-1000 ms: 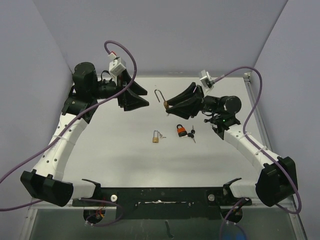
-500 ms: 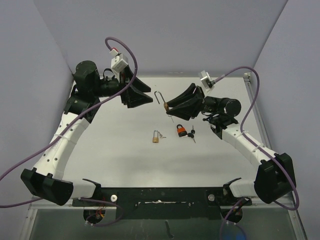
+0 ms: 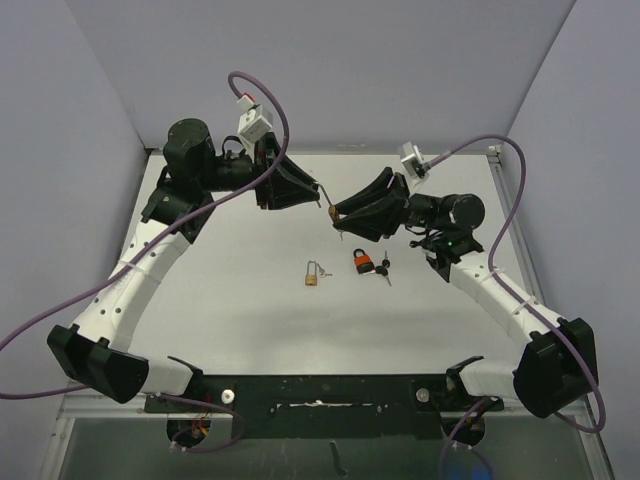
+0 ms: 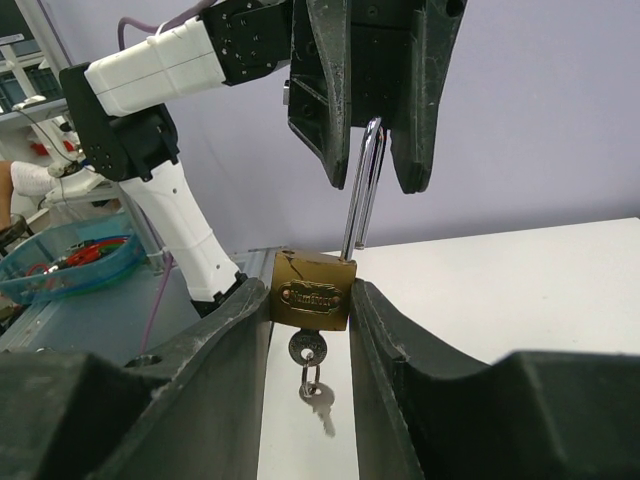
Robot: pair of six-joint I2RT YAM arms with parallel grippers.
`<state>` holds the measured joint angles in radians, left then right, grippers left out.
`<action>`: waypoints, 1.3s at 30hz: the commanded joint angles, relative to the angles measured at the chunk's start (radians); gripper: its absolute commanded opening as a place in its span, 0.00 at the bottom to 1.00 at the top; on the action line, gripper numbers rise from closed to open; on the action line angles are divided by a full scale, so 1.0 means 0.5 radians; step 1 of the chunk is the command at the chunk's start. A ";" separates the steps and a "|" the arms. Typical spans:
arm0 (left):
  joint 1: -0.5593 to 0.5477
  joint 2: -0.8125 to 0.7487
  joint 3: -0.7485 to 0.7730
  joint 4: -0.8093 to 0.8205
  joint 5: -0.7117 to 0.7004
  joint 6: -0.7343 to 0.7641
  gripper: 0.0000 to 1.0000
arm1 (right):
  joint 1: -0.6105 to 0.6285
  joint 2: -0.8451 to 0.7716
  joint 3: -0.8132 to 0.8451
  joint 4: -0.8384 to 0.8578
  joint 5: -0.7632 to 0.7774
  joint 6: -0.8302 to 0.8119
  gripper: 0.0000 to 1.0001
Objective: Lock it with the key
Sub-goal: Lock the lock.
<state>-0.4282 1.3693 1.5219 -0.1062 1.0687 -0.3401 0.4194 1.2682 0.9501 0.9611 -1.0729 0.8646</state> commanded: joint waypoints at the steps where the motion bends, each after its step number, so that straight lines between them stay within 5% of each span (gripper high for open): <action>1: -0.025 0.006 0.099 0.115 0.037 -0.020 0.25 | -0.004 -0.072 0.018 -0.008 0.086 -0.073 0.00; 5: -0.042 -0.006 0.108 0.124 0.022 -0.044 0.10 | -0.004 -0.088 0.014 -0.120 0.118 -0.152 0.00; 16: -0.061 0.014 0.166 0.013 -0.011 -0.036 0.00 | 0.021 -0.162 0.028 -0.386 0.191 -0.342 0.00; 23: -0.073 0.034 0.344 -0.352 -0.032 0.162 0.00 | 0.098 -0.287 0.145 -0.942 0.296 -0.732 0.55; 29: -0.101 0.023 0.463 -0.549 -0.071 0.306 0.00 | 0.121 -0.395 0.206 -1.227 0.409 -0.930 0.64; 39: -0.318 0.024 0.623 -0.925 -0.434 0.658 0.00 | 0.138 -0.416 0.291 -1.330 0.511 -1.028 0.62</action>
<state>-0.5507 1.3914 1.7634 -0.5159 0.9432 -0.0990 0.4744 1.0698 1.0309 0.3065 -0.8532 0.3904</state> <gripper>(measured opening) 0.032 0.633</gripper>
